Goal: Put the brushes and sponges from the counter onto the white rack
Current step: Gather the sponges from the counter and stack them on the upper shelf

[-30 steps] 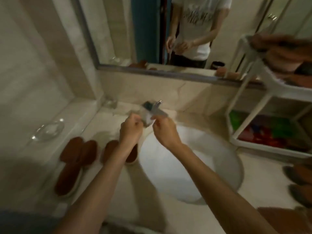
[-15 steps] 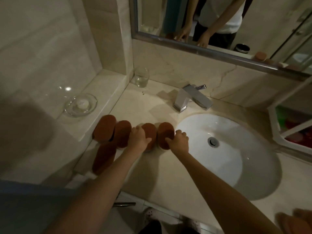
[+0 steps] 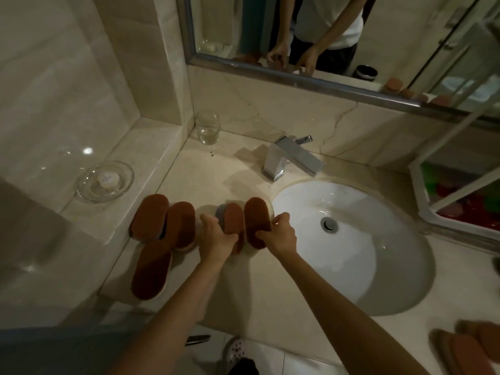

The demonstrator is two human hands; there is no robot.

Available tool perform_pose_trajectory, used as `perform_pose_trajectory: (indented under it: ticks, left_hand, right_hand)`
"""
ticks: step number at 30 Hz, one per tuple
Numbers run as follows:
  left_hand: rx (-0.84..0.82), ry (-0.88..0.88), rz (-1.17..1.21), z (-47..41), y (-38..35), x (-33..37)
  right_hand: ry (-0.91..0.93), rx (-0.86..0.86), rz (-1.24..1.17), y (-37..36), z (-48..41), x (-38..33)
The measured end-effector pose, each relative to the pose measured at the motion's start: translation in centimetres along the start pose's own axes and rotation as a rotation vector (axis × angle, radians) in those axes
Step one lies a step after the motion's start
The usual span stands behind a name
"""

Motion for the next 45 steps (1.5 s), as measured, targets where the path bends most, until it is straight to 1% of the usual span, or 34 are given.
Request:
perform_pose_trajectory:
  ticks: [4, 6, 9, 12, 15, 18, 25, 27, 29, 32, 34, 37, 41, 43, 45]
  left_hand:
    - [-0.001, -0.051, 0.176, 1.7, 0.6, 4.9]
    - [-0.026, -0.137, 0.234, 3.1, 0.4, 8.6]
    - [-0.059, -0.315, 0.322, 6.3, -0.5, 14.6]
    - [-0.078, -0.418, 0.393, 9.2, -1.5, 19.6]
    - [-0.120, -0.490, 0.463, 12.2, -2.7, 24.2]
    - [-0.181, -0.564, 0.490, 15.7, -4.7, 28.9]
    - [-0.145, -0.705, 0.474, 22.5, -9.9, 40.0]
    - [-0.133, -0.712, 0.462, 23.5, -11.3, 43.2]
    - [-0.158, -0.702, 0.458, 24.0, -12.6, 45.9]
    - [-0.230, -0.660, 0.456, 23.7, -14.7, 48.9]
    - [-0.263, -0.631, 0.477, 23.2, -15.9, 50.3]
    - [-0.318, -0.582, 0.507, 22.2, -17.6, 52.6]
    - [-0.412, -0.517, 0.504, 20.2, -20.3, 55.8]
    - [-0.448, -0.464, 0.518, 19.2, -21.2, 56.5]
    - [-0.496, -0.425, 0.558, 18.1, -22.4, 57.4]
  right_hand:
    - [0.111, 0.157, -0.125, 5.7, 1.1, -0.9]
    - [0.168, 0.253, -0.159, 9.5, 2.1, -1.5]
    - [0.246, 0.423, -0.230, 16.1, 3.9, -1.3]
    - [0.302, 0.555, -0.307, 21.8, 6.0, -0.4]
    - [0.364, 0.649, -0.339, 27.5, 7.8, 0.9]
    - [0.413, 0.719, -0.354, 33.3, 8.8, 2.7]
    - [0.528, 0.766, -0.357, 46.4, 8.2, 6.6]
    - [0.525, 0.753, -0.394, 50.0, 7.2, 7.4]
    - [0.483, 0.733, -0.480, 53.4, 5.5, 8.1]
    - [0.344, 0.683, -0.692, 57.6, 2.4, 9.8]
    - [0.277, 0.660, -0.752, 59.5, 0.4, 10.9]
    - [0.210, 0.638, -0.790, 61.3, -2.4, 11.7]
    - [0.182, 0.652, -0.810, 62.3, -5.8, 11.7]
    - [0.163, 0.641, -0.753, 61.8, -6.6, 11.6]
    - [0.140, 0.673, -0.629, 61.7, -8.1, 11.8]
Point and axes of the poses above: each hand's wrist, its own z-axis away from the middle knuckle, its own y-axis out of the back of the hand, x = y × z, the point moved 2 cm from there along -z, towards the middle knuckle, and after that the axes turned 1 degree about x, right-handed, at the moved point
